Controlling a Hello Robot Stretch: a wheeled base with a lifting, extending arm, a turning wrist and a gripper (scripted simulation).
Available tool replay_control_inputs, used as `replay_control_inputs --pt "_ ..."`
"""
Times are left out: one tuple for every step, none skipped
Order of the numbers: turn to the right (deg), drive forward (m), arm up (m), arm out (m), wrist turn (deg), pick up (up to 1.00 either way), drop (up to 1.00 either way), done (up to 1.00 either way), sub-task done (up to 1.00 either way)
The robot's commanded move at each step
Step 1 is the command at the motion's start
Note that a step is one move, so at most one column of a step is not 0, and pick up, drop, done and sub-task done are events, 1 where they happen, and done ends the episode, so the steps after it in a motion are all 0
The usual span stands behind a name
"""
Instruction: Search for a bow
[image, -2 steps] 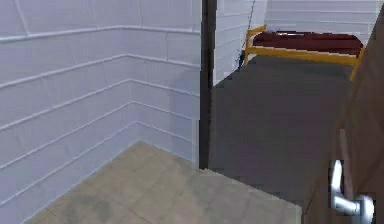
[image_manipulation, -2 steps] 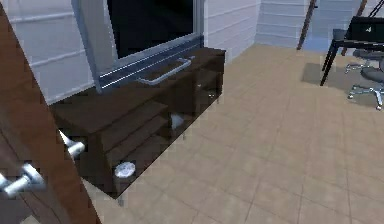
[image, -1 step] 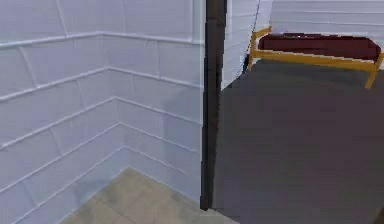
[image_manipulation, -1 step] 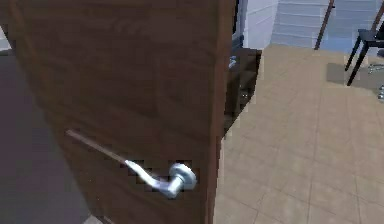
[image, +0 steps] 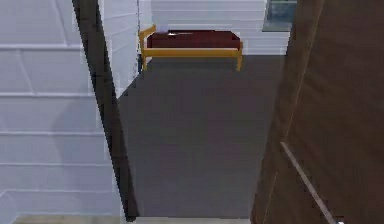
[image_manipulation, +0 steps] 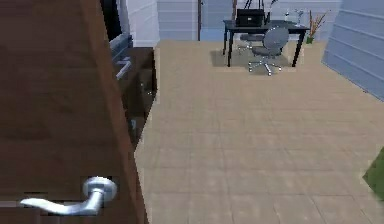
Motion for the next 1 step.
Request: replay_control_inputs --pt "3.0 0.00 0.00 0.00 0.0 0.00 0.00 0.00 0.00"
